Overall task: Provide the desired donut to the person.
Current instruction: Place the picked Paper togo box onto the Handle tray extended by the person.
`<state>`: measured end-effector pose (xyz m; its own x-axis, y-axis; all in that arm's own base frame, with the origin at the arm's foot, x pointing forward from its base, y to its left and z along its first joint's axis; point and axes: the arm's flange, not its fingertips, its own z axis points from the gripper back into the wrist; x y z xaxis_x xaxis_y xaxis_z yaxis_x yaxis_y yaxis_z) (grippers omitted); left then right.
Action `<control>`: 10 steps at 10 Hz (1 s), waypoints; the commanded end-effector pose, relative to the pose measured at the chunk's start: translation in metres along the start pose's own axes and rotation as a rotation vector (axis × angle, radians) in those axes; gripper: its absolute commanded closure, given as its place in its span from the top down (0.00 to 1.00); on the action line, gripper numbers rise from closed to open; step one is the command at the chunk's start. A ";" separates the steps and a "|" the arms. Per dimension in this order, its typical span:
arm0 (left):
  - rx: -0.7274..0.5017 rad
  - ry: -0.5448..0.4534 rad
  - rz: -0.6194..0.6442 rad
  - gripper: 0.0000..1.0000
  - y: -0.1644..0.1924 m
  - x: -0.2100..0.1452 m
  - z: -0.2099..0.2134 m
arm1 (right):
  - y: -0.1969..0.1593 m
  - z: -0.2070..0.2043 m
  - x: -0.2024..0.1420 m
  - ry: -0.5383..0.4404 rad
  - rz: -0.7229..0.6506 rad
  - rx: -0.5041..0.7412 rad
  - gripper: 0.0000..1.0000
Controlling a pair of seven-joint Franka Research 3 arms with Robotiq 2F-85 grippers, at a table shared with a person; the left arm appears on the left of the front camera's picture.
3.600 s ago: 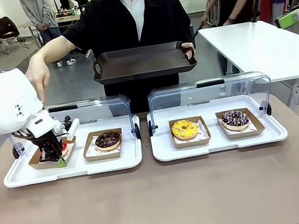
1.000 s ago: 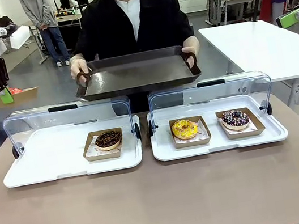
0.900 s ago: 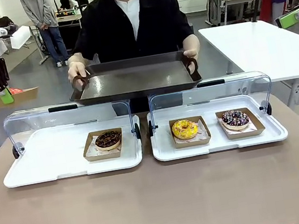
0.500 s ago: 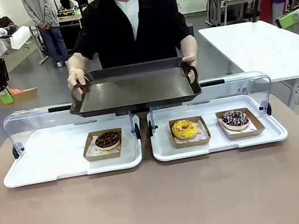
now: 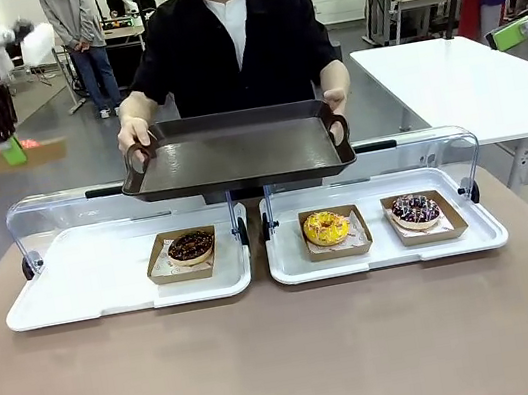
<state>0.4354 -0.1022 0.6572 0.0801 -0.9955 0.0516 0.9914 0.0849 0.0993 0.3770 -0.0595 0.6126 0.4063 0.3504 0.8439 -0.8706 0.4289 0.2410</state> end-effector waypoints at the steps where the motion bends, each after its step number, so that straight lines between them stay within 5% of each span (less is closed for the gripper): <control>1: 0.053 0.054 -0.018 0.01 -0.003 0.026 0.060 | -0.003 0.000 0.004 -0.033 0.017 0.018 1.00; 5: 0.096 0.026 -0.073 0.01 -0.008 0.104 0.090 | -0.003 0.000 0.004 -0.033 0.017 0.018 1.00; 10: 0.081 -0.001 -0.026 0.01 0.009 0.194 0.047 | -0.003 0.000 0.004 -0.033 0.017 0.018 1.00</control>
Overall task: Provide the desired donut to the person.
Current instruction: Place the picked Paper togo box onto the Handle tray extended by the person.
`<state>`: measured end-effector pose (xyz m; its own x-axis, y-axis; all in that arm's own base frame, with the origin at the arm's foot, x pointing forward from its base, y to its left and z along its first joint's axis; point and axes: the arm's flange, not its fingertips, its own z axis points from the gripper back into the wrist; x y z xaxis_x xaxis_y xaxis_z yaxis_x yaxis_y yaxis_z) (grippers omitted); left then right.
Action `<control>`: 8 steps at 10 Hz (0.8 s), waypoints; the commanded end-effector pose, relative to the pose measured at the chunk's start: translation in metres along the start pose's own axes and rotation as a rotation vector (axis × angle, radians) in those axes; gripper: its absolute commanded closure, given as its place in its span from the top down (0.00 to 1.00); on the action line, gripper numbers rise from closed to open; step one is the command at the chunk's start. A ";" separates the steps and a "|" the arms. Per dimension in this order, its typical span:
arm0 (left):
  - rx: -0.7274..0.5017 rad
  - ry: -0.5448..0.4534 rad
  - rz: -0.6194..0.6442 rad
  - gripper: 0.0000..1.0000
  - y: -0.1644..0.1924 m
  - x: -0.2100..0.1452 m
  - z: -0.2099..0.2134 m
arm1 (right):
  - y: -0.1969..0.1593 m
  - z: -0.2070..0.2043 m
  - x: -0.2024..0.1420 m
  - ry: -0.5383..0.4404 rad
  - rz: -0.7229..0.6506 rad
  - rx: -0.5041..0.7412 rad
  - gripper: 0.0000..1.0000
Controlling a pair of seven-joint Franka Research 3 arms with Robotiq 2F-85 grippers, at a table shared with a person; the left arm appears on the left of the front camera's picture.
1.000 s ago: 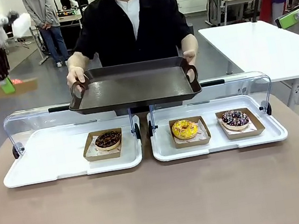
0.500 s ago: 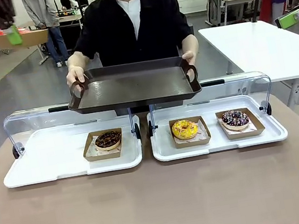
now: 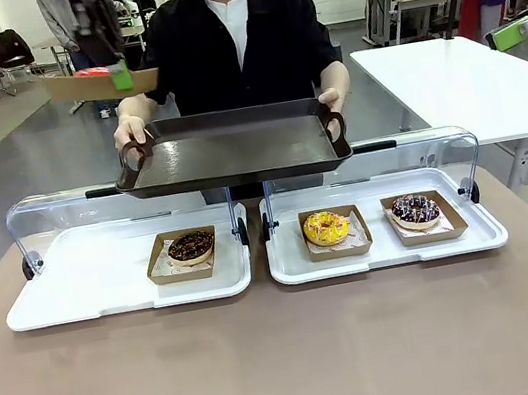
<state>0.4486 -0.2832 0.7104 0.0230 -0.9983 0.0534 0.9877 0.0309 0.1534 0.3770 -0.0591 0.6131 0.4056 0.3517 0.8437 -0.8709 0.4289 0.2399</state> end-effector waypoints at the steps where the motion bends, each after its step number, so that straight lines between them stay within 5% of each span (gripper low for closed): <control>1: 0.023 -0.005 0.026 0.01 0.012 0.021 -0.017 | -0.003 0.000 0.003 -0.034 0.016 0.019 1.00; 8: -0.015 -0.049 0.021 0.01 0.044 0.042 -0.113 | -0.003 0.000 0.003 -0.034 0.016 0.019 1.00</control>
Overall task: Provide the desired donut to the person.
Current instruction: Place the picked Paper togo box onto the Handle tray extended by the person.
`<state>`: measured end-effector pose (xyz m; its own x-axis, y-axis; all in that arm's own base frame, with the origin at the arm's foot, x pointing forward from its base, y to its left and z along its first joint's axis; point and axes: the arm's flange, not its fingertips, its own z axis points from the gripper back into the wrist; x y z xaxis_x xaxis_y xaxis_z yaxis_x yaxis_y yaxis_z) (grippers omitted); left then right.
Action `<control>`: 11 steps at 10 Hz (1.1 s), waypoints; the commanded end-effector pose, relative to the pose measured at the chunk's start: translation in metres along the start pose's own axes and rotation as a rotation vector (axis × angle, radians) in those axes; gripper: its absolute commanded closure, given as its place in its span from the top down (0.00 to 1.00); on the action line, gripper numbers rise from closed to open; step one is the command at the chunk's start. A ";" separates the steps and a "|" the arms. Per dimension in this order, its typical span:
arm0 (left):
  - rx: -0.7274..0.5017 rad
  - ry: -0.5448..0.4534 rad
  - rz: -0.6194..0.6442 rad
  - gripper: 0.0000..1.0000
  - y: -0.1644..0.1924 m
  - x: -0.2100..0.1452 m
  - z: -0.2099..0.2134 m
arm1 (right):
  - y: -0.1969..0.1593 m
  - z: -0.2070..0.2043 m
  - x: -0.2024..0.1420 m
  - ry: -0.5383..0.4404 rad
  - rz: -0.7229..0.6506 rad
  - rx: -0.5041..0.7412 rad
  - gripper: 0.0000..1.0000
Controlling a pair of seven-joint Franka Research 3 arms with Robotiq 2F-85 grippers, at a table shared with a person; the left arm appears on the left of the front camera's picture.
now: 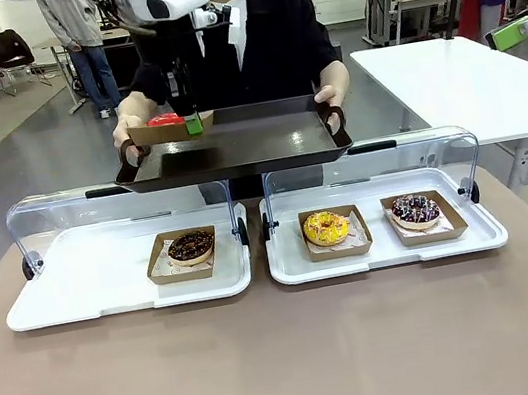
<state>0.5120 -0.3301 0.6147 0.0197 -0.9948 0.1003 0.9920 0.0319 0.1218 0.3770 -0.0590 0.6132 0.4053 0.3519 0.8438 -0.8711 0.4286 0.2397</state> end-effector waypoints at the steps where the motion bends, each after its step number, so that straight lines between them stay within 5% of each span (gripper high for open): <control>1: 0.008 0.001 0.027 0.01 -0.001 -0.002 -0.018 | -0.003 0.000 0.003 -0.034 0.015 0.019 1.00; 9: -0.148 0.043 0.035 0.01 0.024 -0.008 -0.039 | -0.003 0.000 0.003 -0.034 0.015 0.019 1.00; 10: -0.151 0.026 0.034 0.61 0.026 -0.011 -0.036 | -0.003 0.000 0.003 -0.034 0.015 0.019 1.00; 11: -0.148 0.020 0.037 0.61 0.027 -0.012 -0.034 | -0.003 0.000 0.003 -0.034 0.015 0.019 1.00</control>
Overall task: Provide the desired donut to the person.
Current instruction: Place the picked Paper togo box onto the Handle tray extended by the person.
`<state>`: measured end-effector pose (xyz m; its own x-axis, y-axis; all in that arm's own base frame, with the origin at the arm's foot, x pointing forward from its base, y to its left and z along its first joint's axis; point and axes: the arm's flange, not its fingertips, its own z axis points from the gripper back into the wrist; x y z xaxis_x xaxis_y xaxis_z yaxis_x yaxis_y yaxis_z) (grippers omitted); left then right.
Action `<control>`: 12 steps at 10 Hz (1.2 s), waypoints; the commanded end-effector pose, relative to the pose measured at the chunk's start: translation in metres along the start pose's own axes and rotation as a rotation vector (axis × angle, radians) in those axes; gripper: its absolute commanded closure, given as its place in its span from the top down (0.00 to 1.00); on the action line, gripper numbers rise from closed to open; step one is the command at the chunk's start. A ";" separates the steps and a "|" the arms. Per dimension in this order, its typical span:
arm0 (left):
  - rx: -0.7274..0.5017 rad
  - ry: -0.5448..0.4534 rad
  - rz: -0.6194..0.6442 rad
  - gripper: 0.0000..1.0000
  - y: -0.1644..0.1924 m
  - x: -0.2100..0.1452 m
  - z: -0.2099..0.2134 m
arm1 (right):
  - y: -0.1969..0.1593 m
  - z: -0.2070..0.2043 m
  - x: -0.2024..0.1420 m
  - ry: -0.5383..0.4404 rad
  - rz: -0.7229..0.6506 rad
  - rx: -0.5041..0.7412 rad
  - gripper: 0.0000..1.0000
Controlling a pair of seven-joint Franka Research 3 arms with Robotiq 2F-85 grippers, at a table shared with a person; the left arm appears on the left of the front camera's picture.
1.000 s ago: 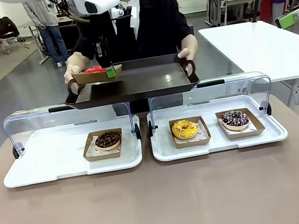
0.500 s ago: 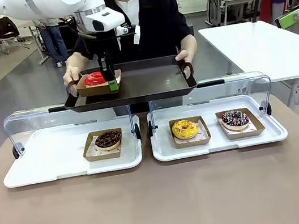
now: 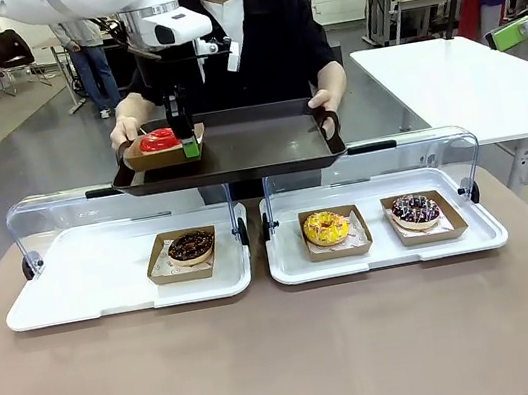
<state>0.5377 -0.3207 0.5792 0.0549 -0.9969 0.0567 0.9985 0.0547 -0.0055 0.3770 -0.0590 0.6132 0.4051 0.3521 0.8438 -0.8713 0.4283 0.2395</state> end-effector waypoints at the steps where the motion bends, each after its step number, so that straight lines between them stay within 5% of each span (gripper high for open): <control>1: -0.020 -0.031 0.002 1.00 0.005 -0.001 0.006 | -0.003 0.000 0.003 -0.034 0.015 0.019 1.00; 2: -0.018 -0.038 0.003 0.63 0.006 -0.002 0.008 | -0.003 0.000 0.003 -0.034 0.015 0.019 1.00; 3: -0.015 -0.044 0.002 1.00 0.006 -0.003 0.010 | -0.003 0.000 0.003 -0.034 0.015 0.019 1.00; 8: -0.012 -0.057 -0.014 1.00 0.006 -0.007 0.016 | -0.003 0.000 0.003 -0.034 0.015 0.019 1.00; 9: -0.011 -0.055 -0.017 0.89 0.006 -0.008 0.017 | -0.003 0.000 0.003 -0.034 0.015 0.019 1.00; 10: -0.011 -0.052 -0.018 0.97 0.006 -0.008 0.017 | -0.003 0.000 0.003 -0.034 0.015 0.019 1.00; 12: -0.016 -0.049 -0.023 1.00 0.006 -0.010 0.018 | -0.003 0.000 0.003 -0.034 0.015 0.019 1.00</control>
<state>0.5432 -0.3145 0.5892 0.0550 -0.9942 0.0924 0.9985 0.0547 -0.0060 0.3770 -0.0590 0.6132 0.4048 0.3522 0.8439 -0.8714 0.4282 0.2392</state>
